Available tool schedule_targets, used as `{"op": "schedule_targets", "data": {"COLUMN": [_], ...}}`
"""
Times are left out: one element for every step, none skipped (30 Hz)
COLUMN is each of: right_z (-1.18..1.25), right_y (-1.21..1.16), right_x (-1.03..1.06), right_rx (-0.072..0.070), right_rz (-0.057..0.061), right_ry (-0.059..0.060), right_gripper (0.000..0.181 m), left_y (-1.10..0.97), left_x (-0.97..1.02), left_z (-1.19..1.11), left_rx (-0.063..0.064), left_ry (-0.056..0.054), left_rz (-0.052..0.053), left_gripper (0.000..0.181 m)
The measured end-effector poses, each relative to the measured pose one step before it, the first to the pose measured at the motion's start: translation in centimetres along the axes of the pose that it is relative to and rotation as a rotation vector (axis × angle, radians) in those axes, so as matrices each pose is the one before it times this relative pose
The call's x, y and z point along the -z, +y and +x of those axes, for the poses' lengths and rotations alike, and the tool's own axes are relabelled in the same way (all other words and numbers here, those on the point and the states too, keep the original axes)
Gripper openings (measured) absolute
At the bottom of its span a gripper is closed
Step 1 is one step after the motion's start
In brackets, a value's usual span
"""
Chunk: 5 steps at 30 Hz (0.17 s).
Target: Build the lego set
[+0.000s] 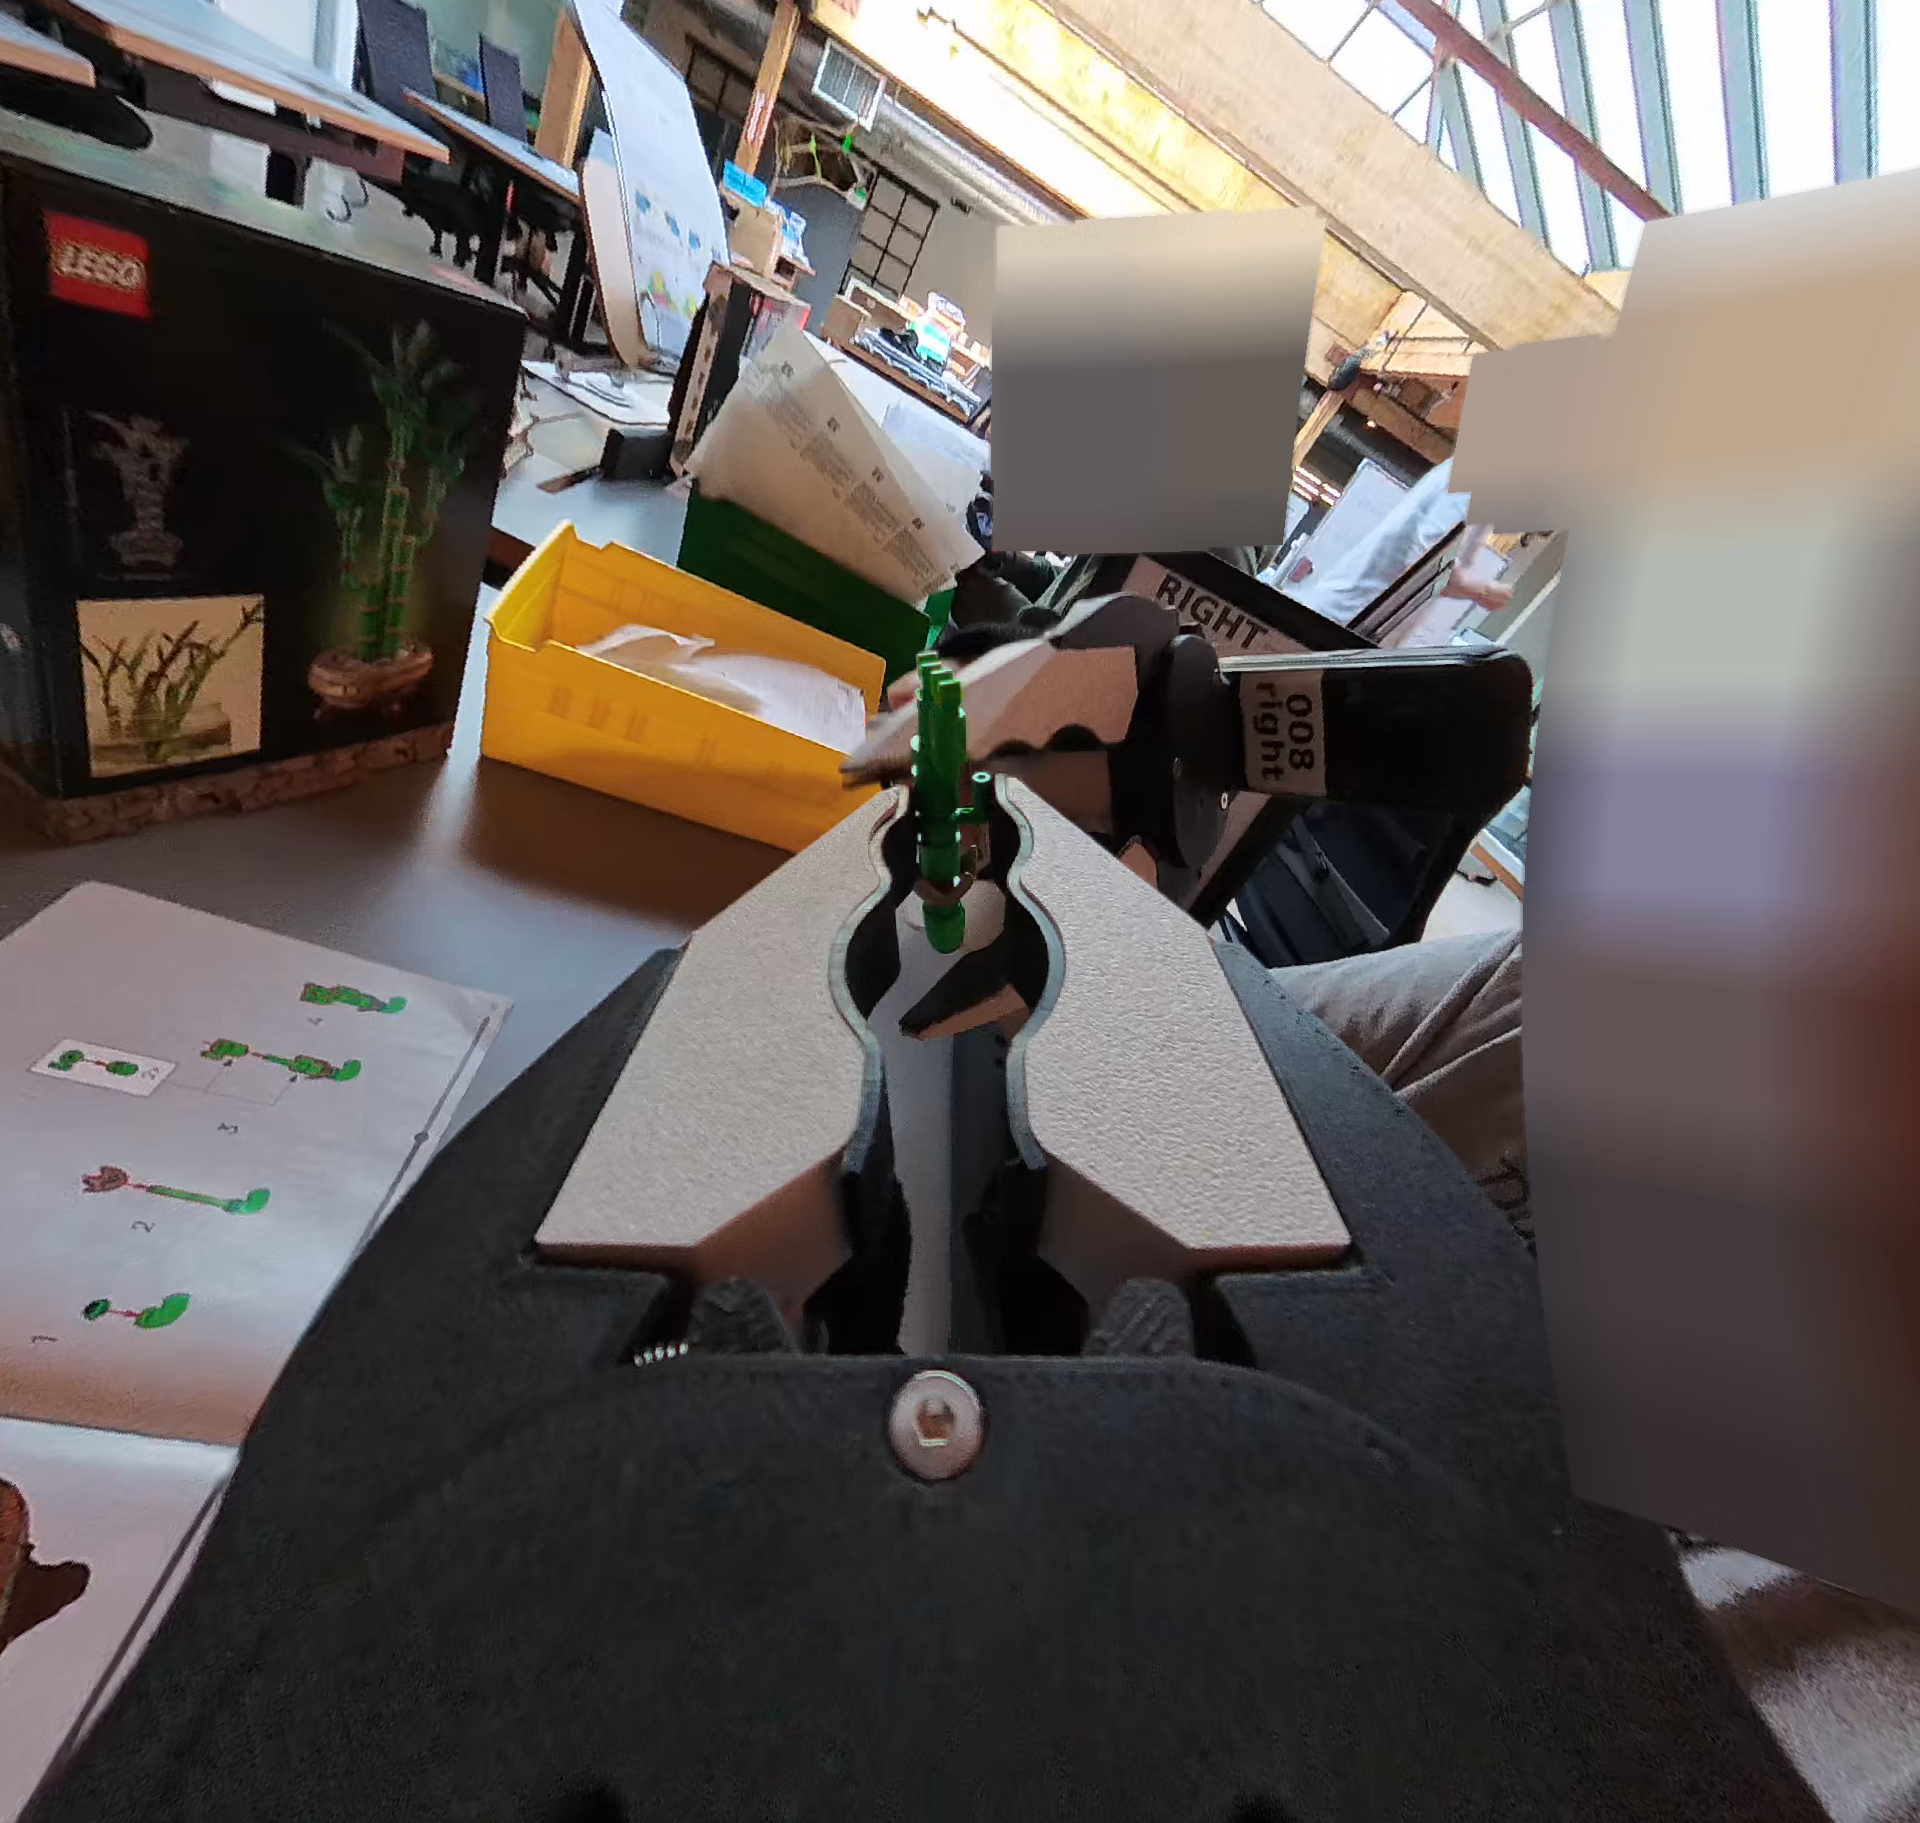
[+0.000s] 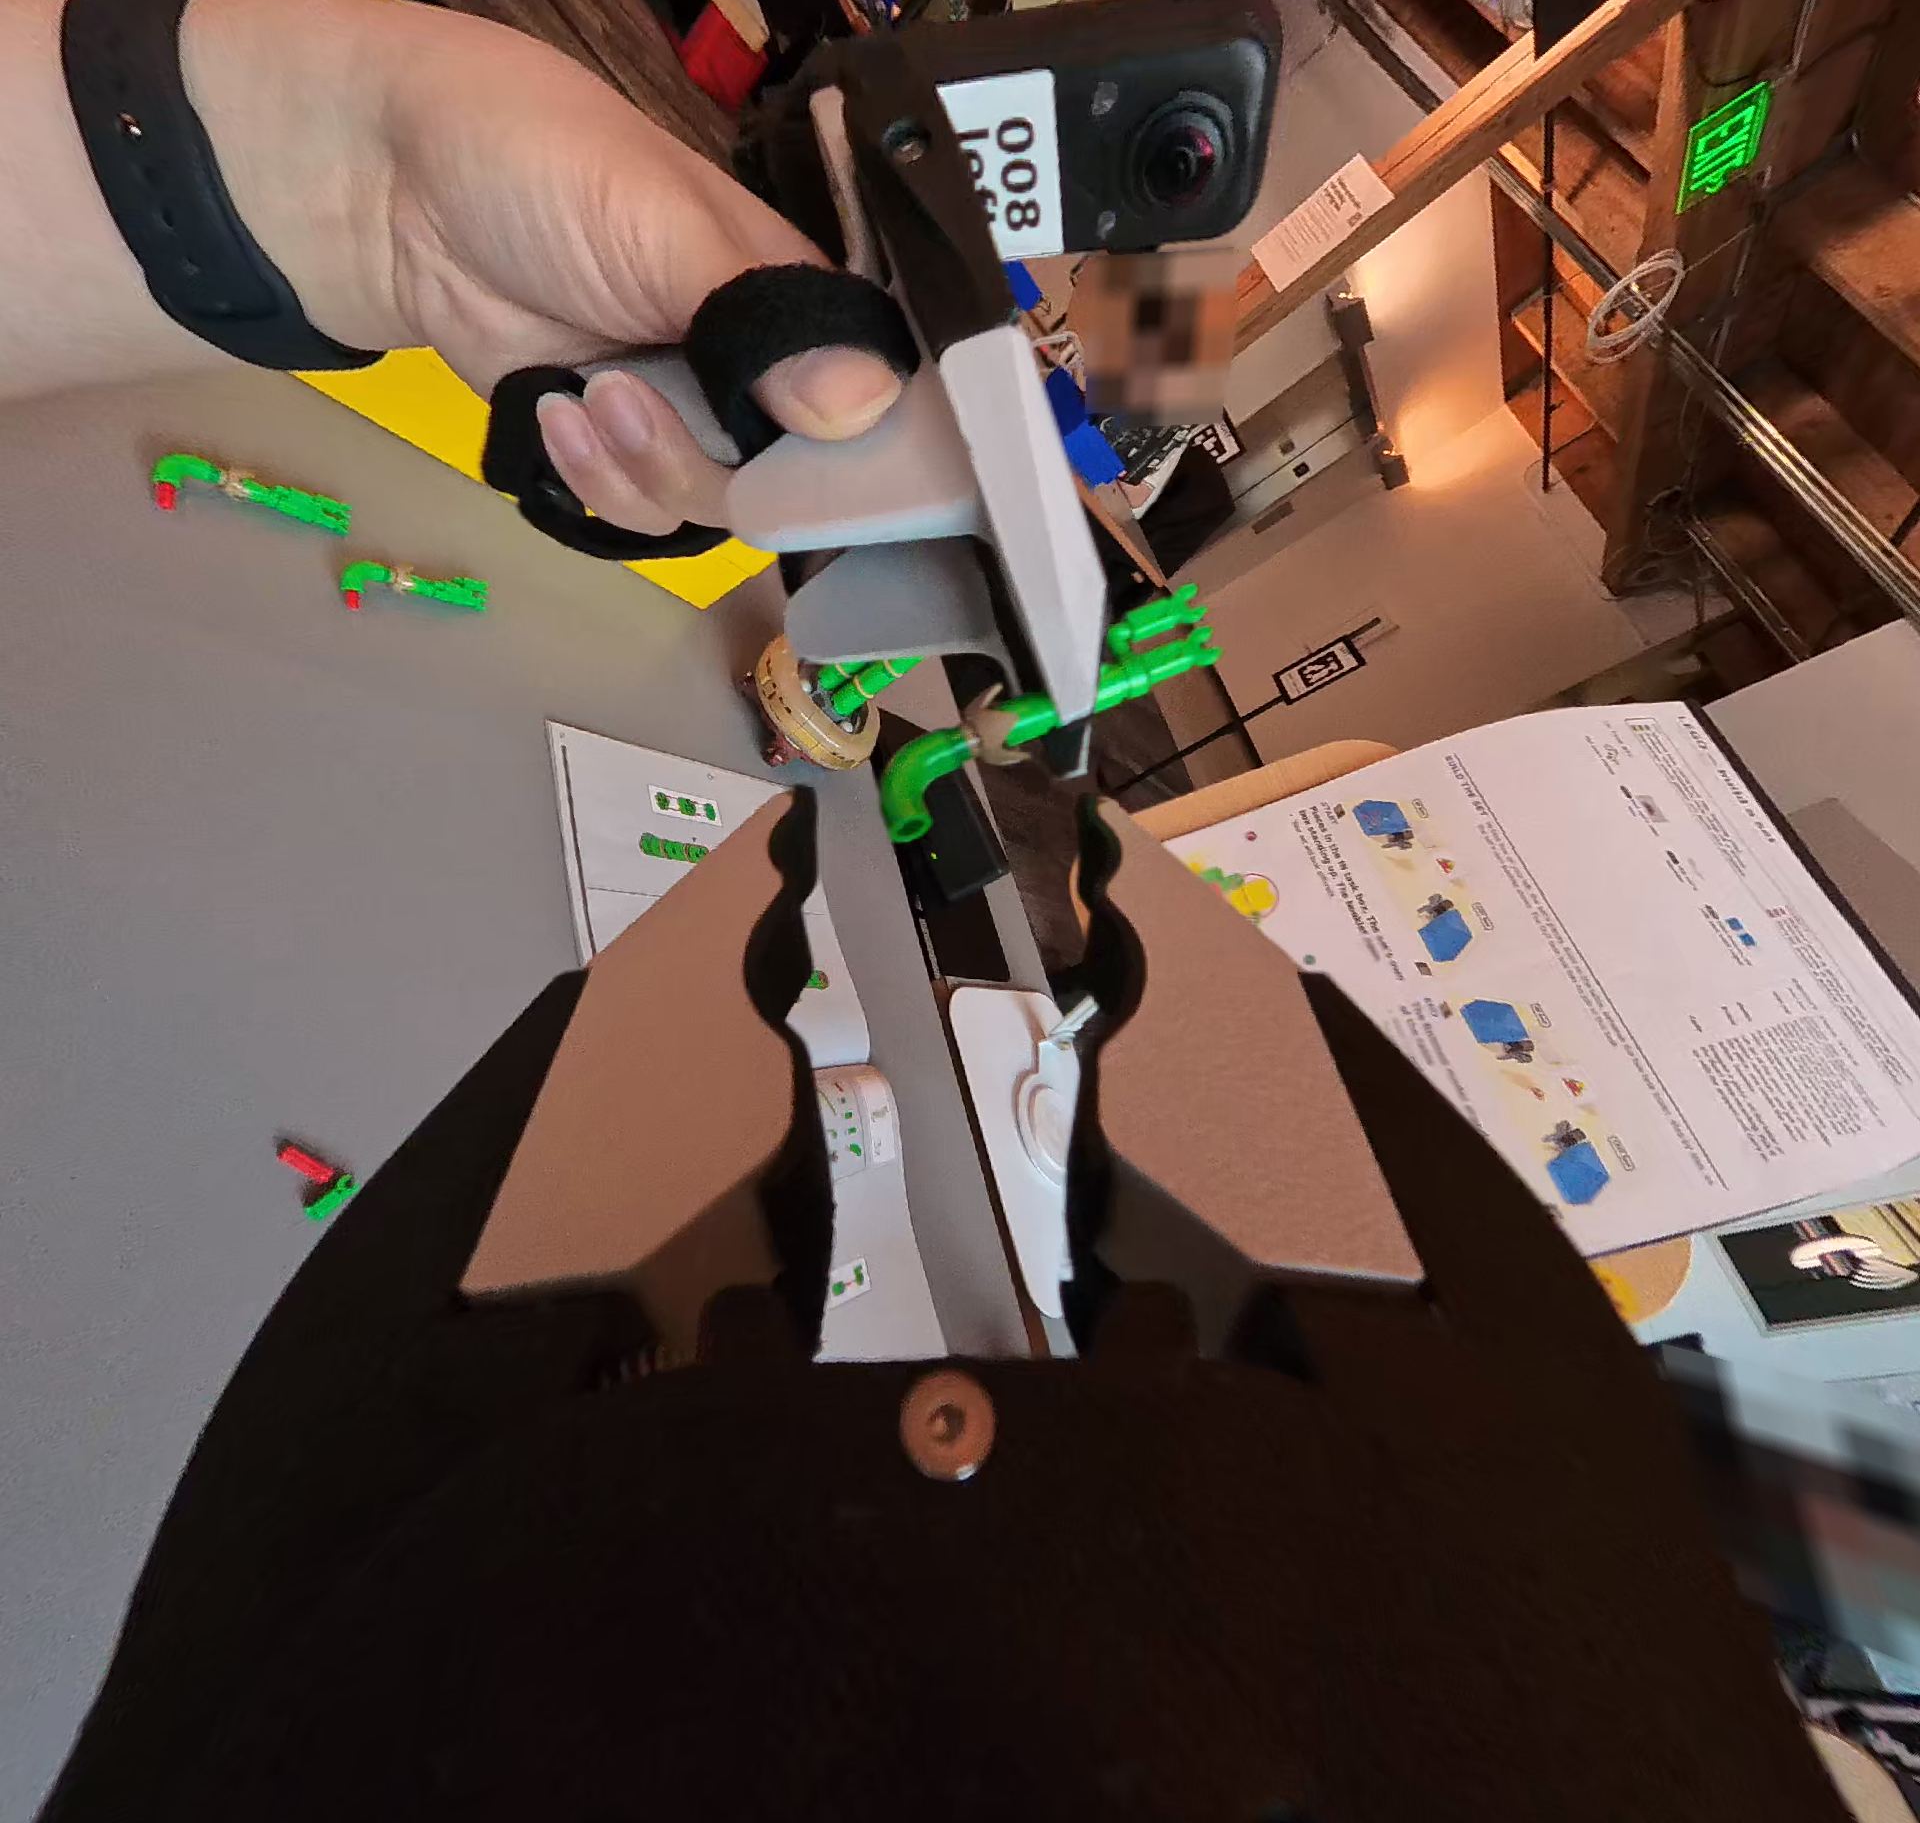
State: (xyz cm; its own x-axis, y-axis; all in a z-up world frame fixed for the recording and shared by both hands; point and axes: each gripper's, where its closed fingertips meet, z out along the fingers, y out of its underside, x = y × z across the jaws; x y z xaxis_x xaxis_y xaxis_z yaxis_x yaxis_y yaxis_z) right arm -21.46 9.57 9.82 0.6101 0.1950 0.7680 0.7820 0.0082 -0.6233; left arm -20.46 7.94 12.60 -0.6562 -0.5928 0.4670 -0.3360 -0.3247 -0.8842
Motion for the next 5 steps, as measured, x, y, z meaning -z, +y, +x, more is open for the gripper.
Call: {"op": "schedule_targets", "data": {"right_z": [-0.288, -0.174, 0.046, 0.043, -0.058], "right_y": [-0.046, -0.080, -0.195, -0.257, -0.187], "right_x": [-0.073, -0.068, -0.016, 0.005, 0.000], "right_rx": [-0.0047, -0.0033, 0.0005, 0.0024, 0.0010], "right_rz": [0.0015, 0.0028, 0.0096, 0.0126, 0.0076], "right_ry": [-0.0168, -0.0082, 0.0065, 0.0079, 0.0008], "right_gripper": [0.041, 0.034, 0.029, 0.025, 0.021], "left_y": [-0.073, -0.027, -0.041, 0.009, 0.026], "left_x": [0.101, 0.055, 0.016, -0.013, -0.039], "left_z": [0.011, 0.066, 0.082, 0.124, 0.109], "left_rx": [-0.0072, -0.0074, -0.0060, -0.0047, -0.0034], "left_ry": [-0.0040, -0.0010, -0.0001, 0.0021, 0.0034], "left_rz": [0.0030, -0.0005, 0.0010, -0.0009, -0.0020], "left_gripper": [0.011, 0.011, 0.011, 0.011, 0.012]}}
